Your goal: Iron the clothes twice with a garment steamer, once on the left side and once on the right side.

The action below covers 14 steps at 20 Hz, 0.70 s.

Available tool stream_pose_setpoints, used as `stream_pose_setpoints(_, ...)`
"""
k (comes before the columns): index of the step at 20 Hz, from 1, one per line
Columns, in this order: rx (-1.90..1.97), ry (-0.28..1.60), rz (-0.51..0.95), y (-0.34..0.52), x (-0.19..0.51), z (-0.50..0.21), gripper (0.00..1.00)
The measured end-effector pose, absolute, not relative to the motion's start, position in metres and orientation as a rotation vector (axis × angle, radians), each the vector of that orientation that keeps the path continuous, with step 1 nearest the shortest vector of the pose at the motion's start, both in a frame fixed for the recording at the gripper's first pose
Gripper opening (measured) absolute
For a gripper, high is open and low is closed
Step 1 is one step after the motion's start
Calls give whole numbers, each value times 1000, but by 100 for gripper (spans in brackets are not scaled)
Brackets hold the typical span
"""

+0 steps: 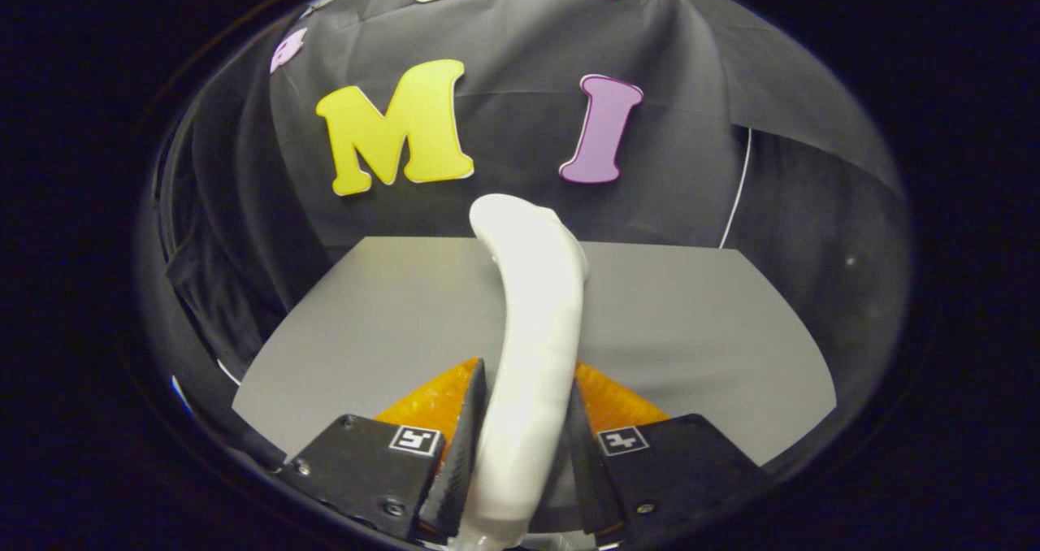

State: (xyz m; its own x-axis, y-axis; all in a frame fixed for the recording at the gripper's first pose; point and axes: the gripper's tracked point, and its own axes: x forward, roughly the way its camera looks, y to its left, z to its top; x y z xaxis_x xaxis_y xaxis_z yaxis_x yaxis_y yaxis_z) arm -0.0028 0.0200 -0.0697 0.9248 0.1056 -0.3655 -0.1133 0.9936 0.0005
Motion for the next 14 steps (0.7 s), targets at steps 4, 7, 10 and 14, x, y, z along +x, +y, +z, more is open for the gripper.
stream_pose_setpoints(4,4,361,125,26,-6,-66,43)
stream_pose_setpoints(7,8,326,92,26,-12,-61,40)
stream_pose_setpoints(10,24,292,71,30,-28,-54,38)
stream_pose_setpoints(14,40,216,46,41,-69,-27,38)
